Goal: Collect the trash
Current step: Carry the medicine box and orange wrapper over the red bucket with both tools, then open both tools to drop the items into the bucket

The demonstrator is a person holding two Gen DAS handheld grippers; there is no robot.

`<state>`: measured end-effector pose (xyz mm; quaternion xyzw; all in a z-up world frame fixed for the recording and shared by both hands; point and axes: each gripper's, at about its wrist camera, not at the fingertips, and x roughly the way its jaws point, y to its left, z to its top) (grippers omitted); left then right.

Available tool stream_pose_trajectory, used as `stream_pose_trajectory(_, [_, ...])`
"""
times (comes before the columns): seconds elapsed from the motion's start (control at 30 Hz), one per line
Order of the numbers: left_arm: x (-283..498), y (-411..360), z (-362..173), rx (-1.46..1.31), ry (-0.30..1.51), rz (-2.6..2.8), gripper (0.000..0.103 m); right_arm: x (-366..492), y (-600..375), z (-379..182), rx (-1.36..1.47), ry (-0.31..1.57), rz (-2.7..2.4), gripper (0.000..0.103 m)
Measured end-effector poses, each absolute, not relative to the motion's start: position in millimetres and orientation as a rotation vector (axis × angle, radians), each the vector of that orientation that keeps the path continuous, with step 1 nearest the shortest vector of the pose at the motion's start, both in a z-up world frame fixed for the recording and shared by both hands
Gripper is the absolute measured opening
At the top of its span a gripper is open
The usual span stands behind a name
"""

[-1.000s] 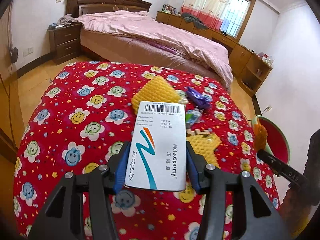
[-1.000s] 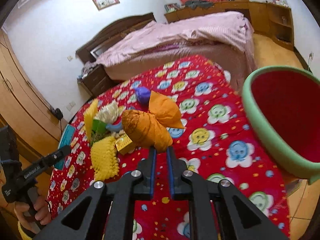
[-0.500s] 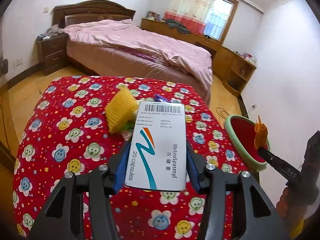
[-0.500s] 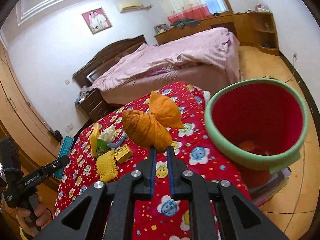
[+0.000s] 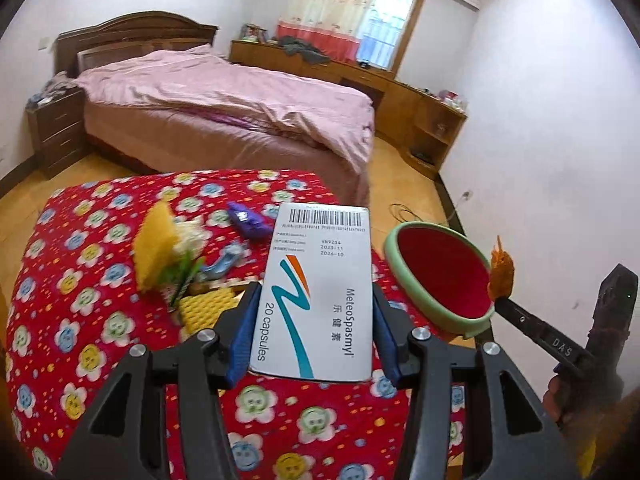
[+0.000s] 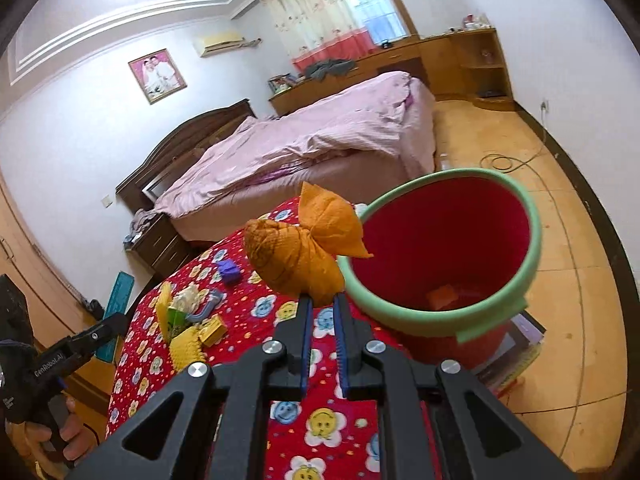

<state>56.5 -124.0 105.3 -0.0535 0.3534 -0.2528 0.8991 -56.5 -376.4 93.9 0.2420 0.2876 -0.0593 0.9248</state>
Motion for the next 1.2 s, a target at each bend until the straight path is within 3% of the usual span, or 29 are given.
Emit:
stream_pose_trajectory(0.53, [71, -229, 104, -0.010, 0.745, -0.674, 0.052, -66, -435, 88, 0.497, 0.580, -0.265, 0.012])
stream_pose_trajectory(1.2, [122, -348, 39, 0.070, 0.893, -0.761, 0.052, -21, -503, 43, 0.518, 0.680, -0.343, 0.014])
